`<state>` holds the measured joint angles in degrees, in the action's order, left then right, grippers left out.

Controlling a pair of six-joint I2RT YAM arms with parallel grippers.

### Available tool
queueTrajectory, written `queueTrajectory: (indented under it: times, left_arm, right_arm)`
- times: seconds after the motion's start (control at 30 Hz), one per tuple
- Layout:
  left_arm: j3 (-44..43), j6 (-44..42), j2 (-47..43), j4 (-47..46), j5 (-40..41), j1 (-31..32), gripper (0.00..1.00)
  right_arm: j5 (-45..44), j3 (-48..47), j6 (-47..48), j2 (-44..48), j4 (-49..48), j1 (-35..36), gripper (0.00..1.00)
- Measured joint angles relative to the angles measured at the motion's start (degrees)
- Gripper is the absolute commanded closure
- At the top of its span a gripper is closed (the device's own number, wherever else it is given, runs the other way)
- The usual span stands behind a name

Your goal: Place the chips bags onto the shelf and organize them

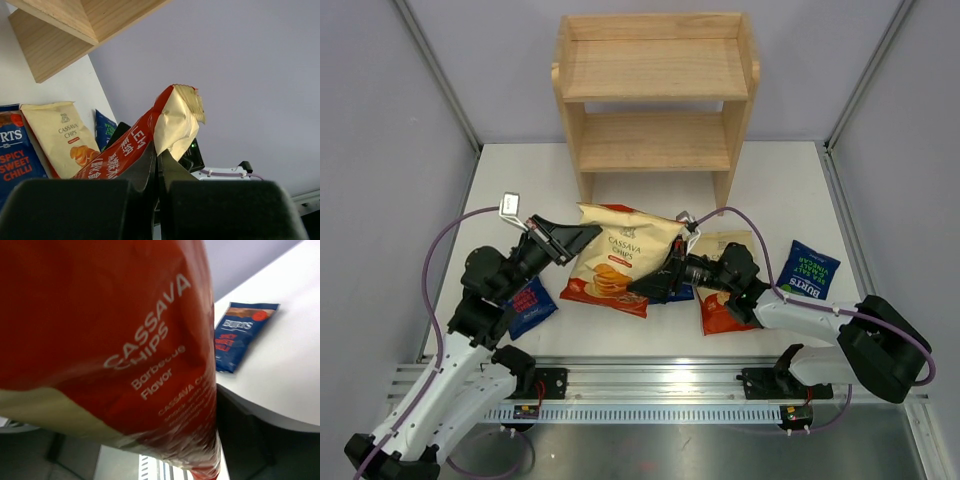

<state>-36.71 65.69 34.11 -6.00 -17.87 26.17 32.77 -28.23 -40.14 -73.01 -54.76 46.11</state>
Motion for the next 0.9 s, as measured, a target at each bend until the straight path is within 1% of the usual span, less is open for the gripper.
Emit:
queueTrajectory:
  times: [0.03, 0.1, 0.13, 0.17, 0.2, 0.23, 0.27, 0.3, 0.33, 0.4, 0.43, 0.5, 0.6, 0.73, 0.8, 0.9]
  left_arm:
    - [0.0, 0.39, 0.02, -0.31, 0.46, 0.42, 1.0]
    - [0.0, 0.92, 0.17, -1.14, 1.11, 0.96, 1.0]
    - [-0.07, 0.85, 0.28, -1.22, 1.25, 1.11, 1.0]
    - [-0.31, 0.68, 0.44, -1.03, 1.25, 1.2, 1.0]
    - [-0.94, 0.11, 0.66, -0.22, 1.22, 1.27, 0.97]
    - [-2.01, -1.01, 0.98, 1.33, 1.18, 1.31, 0.9]
    - [-3.74, -2.54, 1.62, 3.02, 1.11, 1.36, 0.79]
    - [-5.46, -4.81, 2.16, 4.74, 0.96, 1.44, 0.69]
    - [-7.5, -7.56, 2.43, 6.97, 0.92, 1.49, 0.5]
    - [-11.02, -12.94, 2.21, 9.86, 0.74, 1.49, 0.3]
    - [-12.48, -16.17, 1.49, 10.71, 0.59, 1.46, 0.13]
    - [-13.53, -23.08, -1.14, 12.0, -0.46, 1.49, 0.01]
    - [-13.53, -31.23, -5.16, 14.29, -5.64, 1.46, 0.01]
    - [-12.37, -38.4, -5.79, 15.45, -14.01, 1.49, 0.01]
    - [-10.14, -40.33, -5.53, 15.19, -18.93, 1.46, 0.01]
    - [-6.58, -40.5, -4.68, 13.38, -25.35, 1.53, 0.01]
  right_arm:
    - [0.33, -0.28, -0.07, -0.07, -0.74, 0.57, 0.31]
    - [0.33, -0.42, -0.02, -0.24, -1.55, 0.94, 0.47]
    - [0.24, -0.44, -0.02, -0.26, -1.57, 0.94, 0.62]
    - [0.04, -0.42, 0.26, -0.24, -1.46, 0.94, 0.66]
    - [-0.17, -0.48, 0.02, -0.15, -1.16, 0.94, 0.67]
    - [-0.24, -0.61, 0.0, 0.2, -0.2, 0.96, 0.69]
    - [-0.31, -0.7, 0.04, 0.59, 0.55, 0.98, 0.72]
    - [-0.39, -0.9, 0.15, 1.33, 1.73, 0.98, 0.73]
    - [-0.31, -1.18, 0.31, 2.25, 3.1, 0.98, 0.74]
    - [-0.24, -1.55, 0.74, 4.68, 6.62, 1.01, 0.75]
    - [-0.15, -1.79, 1.01, 6.19, 8.83, 1.01, 0.75]
    - [0.11, -2.58, 1.7, 8.94, 13.22, 1.03, 0.75]
    - [1.99, -6.47, 3.8, 12.76, 22.97, 1.05, 0.76]
    - [5.2, -13.94, 7.26, 16.09, 35.56, 1.05, 0.77]
    - [6.91, -17.27, 8.63, 16.7, 40.24, 1.07, 0.79]
    - [8.94, -22.18, 10.86, 16.46, 47.41, 1.09, 0.78]
